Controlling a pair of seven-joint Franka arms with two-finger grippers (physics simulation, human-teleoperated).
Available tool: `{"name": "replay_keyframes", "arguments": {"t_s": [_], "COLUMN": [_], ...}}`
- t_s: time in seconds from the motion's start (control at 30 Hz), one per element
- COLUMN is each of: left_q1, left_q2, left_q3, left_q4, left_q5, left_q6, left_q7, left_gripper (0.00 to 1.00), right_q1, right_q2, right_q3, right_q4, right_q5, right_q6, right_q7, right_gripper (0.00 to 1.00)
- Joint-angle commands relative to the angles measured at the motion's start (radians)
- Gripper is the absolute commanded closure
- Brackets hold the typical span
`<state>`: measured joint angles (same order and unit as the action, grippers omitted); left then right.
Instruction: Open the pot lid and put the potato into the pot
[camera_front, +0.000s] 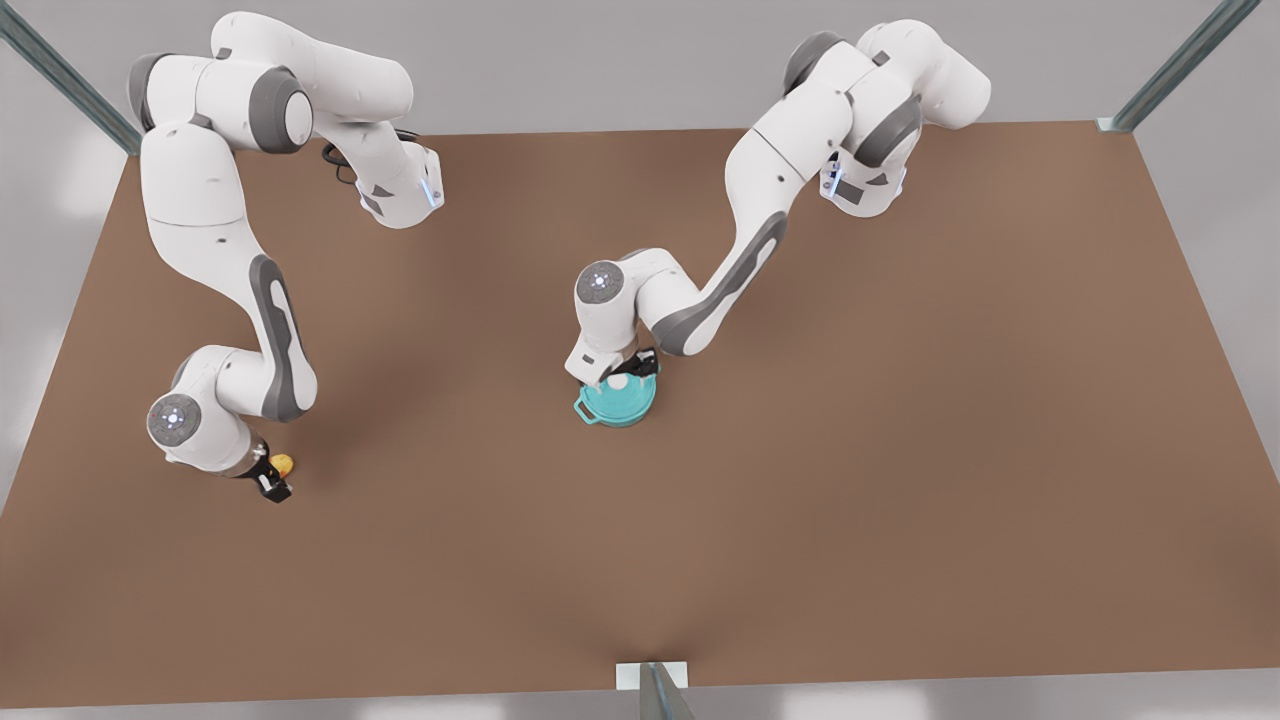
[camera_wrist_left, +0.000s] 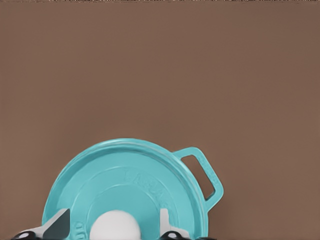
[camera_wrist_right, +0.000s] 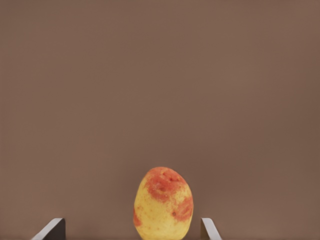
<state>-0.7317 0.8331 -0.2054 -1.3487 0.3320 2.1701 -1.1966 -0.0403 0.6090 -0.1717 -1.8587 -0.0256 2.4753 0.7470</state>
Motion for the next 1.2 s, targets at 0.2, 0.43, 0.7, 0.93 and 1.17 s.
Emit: {"name": "replay_keyframes", "arguments": {"t_s": [0.2,0.43,0.7,0.93,1.17], "left_q1": [0.005,0.132,0.383,0.793,0.922], "left_q2": [-0.003,-0.025,0.092,-0.301,-0.578], "left_q3": [0.000,-0.017,-0.008,-0.045,-0.025], "left_q4": [0.014,0.078,0.123,0.059,-0.142], "left_q5": [0.012,-0.016,-0.031,-0.281,-0.332], "left_q6": [-0.003,-0.141,0.011,-0.563,-0.463], "left_q7": [-0.078,0.086,0.479,1.098,1.106], "left_gripper": [0.50,0.57,0.30,0.00,0.00], "right_q1": [-0.001,-0.010,-0.026,-0.020,-0.018], "right_q2": [0.006,0.014,0.029,0.044,0.044], "right_q3": [0.001,0.000,0.000,0.000,0.000], "right_q4": [-0.001,-0.022,-0.027,-0.022,-0.022], "right_q5": [-0.036,-0.059,-0.080,-0.077,-0.071], "right_q6": [-0.001,0.001,0.011,0.036,0.034], "right_q7": [-0.135,-0.137,-0.130,-0.123,-0.117], "right_gripper": [0.00,0.00,0.00,0.02,0.22]}}
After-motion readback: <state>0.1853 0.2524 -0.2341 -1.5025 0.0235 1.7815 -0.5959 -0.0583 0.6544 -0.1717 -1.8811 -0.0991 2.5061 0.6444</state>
